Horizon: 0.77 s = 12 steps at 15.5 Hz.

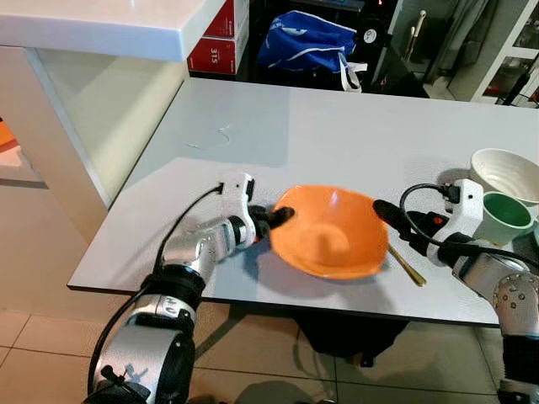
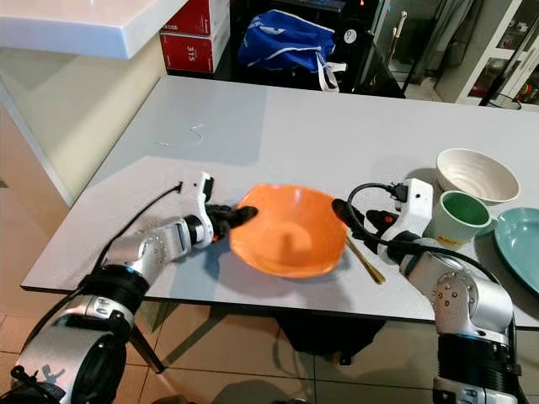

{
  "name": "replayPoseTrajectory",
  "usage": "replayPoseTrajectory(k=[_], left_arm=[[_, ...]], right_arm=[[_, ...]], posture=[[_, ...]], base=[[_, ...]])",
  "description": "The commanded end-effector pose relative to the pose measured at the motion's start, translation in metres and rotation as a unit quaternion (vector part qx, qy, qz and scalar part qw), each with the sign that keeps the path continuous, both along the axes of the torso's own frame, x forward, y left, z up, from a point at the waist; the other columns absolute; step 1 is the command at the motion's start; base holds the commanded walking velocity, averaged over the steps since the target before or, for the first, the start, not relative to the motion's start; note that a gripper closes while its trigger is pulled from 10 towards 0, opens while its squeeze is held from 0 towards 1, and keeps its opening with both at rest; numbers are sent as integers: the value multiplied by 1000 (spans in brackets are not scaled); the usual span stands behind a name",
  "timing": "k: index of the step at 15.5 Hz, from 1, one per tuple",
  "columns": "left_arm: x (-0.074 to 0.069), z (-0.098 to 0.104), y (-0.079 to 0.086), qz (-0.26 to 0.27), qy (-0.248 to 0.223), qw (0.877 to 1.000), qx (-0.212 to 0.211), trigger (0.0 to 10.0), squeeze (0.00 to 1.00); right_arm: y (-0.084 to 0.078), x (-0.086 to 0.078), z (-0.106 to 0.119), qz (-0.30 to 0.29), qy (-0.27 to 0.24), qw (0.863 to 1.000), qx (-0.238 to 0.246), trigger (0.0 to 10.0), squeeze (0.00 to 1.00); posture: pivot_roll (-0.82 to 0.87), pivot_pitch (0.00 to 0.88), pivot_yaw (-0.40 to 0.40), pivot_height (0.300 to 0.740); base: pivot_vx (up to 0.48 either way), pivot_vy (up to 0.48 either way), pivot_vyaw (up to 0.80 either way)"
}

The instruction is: Setting the table

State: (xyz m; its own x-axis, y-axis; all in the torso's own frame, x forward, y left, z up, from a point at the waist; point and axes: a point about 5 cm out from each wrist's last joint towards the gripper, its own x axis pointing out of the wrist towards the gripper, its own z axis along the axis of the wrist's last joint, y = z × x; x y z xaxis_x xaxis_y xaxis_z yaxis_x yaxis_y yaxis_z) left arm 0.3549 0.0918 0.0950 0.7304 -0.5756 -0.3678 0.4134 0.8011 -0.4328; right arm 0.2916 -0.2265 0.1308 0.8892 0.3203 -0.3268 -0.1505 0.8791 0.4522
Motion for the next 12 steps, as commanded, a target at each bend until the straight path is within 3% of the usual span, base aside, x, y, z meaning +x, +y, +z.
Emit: replayPoseTrajectory(k=[1, 12], left_arm=[[3, 2, -1, 1, -3, 1000, 8, 0, 0], [7, 5, -1, 4, -12, 1000, -19, 0, 0]], right_arm=[[-3, -1, 5, 3, -4, 1000, -12, 10000, 1000], [-2, 3, 6, 11, -9, 1000, -27, 10000, 1000]], posture=[[-82, 0, -42, 740], [-81, 0, -45, 740]], base=[[0, 0, 0], [0, 0, 0]])
